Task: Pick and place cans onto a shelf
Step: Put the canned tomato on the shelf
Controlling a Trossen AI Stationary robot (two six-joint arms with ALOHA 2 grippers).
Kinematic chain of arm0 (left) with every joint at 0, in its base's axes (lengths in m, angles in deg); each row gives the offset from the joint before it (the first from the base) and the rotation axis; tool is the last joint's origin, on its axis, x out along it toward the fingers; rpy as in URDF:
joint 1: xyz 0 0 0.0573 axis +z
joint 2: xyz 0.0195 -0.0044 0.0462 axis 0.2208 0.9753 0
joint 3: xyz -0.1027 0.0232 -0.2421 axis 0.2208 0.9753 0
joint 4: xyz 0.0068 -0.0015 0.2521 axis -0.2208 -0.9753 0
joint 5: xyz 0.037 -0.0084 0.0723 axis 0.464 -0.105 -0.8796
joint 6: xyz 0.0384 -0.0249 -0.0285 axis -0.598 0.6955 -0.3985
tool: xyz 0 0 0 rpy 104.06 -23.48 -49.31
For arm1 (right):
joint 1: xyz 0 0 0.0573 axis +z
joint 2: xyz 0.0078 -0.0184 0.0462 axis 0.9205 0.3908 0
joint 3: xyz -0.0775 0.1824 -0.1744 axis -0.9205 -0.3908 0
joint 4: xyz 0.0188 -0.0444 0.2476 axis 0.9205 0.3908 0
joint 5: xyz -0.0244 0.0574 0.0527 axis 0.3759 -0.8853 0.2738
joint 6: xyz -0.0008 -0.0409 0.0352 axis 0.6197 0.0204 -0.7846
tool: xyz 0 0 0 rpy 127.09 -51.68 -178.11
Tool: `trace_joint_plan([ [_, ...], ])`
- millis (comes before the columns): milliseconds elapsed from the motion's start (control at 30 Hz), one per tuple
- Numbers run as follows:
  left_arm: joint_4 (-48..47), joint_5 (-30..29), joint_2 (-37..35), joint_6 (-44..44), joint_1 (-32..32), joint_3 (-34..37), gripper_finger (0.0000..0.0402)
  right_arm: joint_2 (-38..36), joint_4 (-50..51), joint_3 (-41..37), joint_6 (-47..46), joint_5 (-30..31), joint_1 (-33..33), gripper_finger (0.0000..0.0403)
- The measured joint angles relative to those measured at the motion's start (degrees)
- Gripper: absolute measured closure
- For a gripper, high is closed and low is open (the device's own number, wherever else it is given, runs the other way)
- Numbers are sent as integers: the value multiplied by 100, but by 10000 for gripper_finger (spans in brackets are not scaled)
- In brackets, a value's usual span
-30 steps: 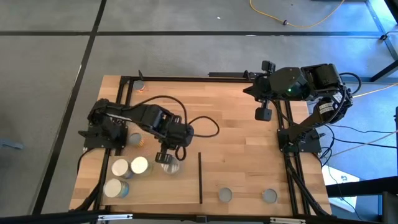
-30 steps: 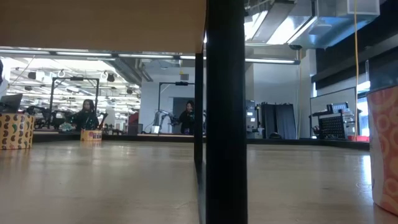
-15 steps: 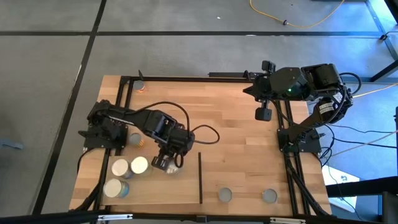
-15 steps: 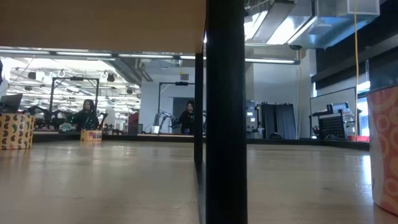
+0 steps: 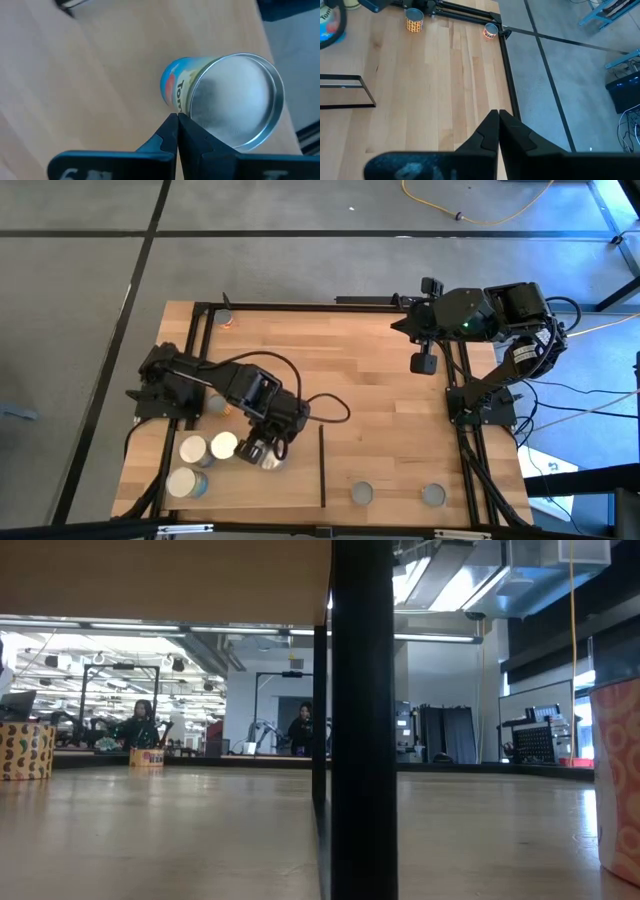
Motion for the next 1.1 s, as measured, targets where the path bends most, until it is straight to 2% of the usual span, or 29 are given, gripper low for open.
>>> trace_joint_plan([
  [267, -53, 320, 0, 41, -213, 0, 401, 0, -1, 0, -13, 0, 0, 389],
  [500, -90, 153, 5, 56, -286, -54, 401, 0, -2, 0, -15, 0, 0, 389],
  [700, -82, -215, 7, 10, -280, -461, 402, 0, -2, 0, -15, 0, 0, 389],
  [900, 63, 232, 4, 16, -301, -551, 401, 0, -11, 0, -17, 1, 0, 389],
  [1100, 317, 78, 4, -276, -330, -551, 401, 0, -215, 0, -17, 0, 0, 389],
])
